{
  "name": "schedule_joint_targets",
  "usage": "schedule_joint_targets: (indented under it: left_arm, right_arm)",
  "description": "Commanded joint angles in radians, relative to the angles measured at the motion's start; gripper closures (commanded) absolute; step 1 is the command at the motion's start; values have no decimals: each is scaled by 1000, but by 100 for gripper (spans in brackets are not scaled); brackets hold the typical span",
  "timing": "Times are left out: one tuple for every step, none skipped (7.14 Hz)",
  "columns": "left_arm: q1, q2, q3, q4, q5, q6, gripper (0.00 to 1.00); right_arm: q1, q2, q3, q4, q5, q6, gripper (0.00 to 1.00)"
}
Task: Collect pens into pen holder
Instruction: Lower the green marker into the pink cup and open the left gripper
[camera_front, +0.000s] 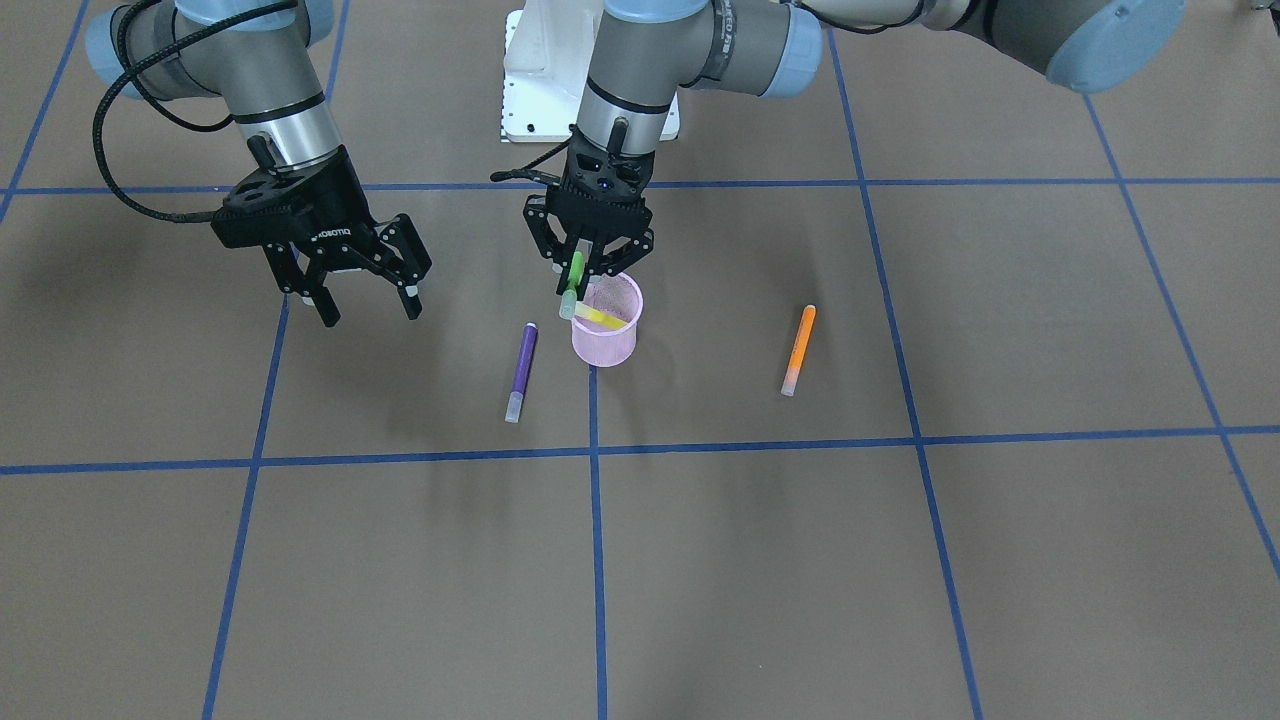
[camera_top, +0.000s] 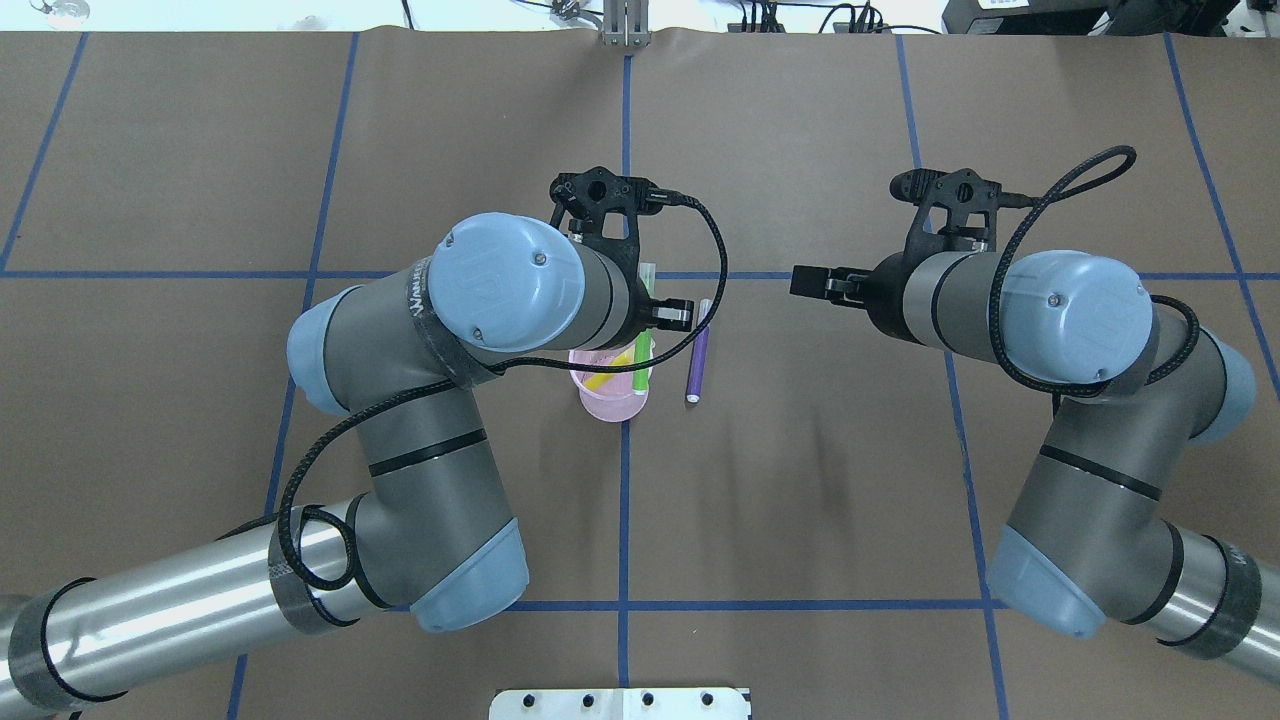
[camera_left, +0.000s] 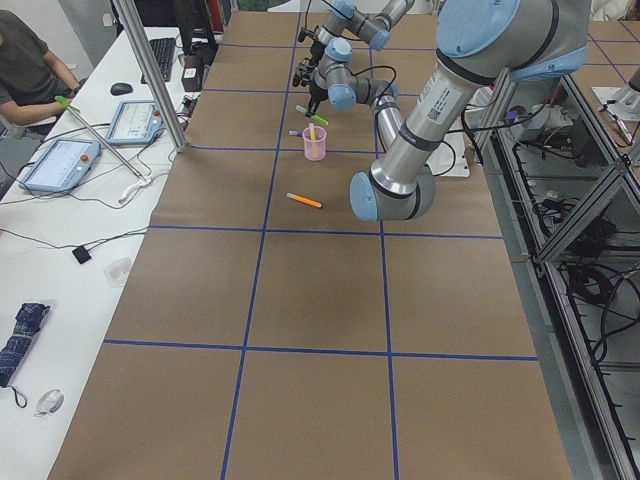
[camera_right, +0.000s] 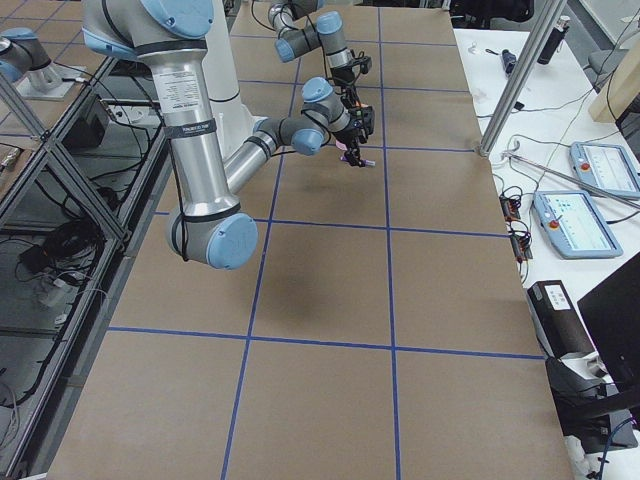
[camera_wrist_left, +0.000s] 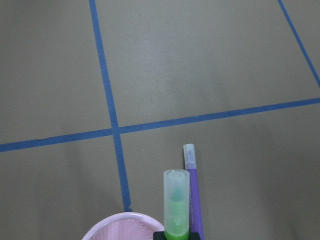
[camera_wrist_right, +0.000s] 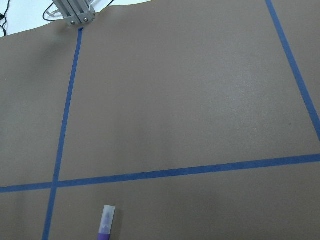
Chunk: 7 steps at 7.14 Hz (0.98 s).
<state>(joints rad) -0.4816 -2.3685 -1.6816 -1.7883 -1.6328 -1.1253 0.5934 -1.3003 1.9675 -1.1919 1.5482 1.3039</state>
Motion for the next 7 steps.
schedule_joint_targets:
  left_arm:
    - [-14, 17, 3, 1, 28, -10, 100]
    - [-14, 31, 3, 1, 42, -13, 100]
    - [-14, 32, 5, 1, 42, -13, 100]
    - [-12, 32, 11, 1, 42, -13, 100]
    - [-5, 47, 13, 0, 42, -11, 62]
    - [-2, 64, 11, -5, 41, -10, 27]
    - [-11, 64, 2, -11, 40, -17, 25]
  right_arm:
    - [-1, 1, -4, 0, -3, 2, 1]
    - [-1, 1, -4, 0, -5, 2, 1]
    - [-1, 1, -4, 0, -5, 2, 1]
    - [-1, 1, -4, 0, -7, 2, 1]
    - [-1, -2, -6, 0, -7, 2, 1]
    - [-1, -2, -12, 0, -3, 3, 1]
    - [-1, 1, -12, 0, 3, 3, 1]
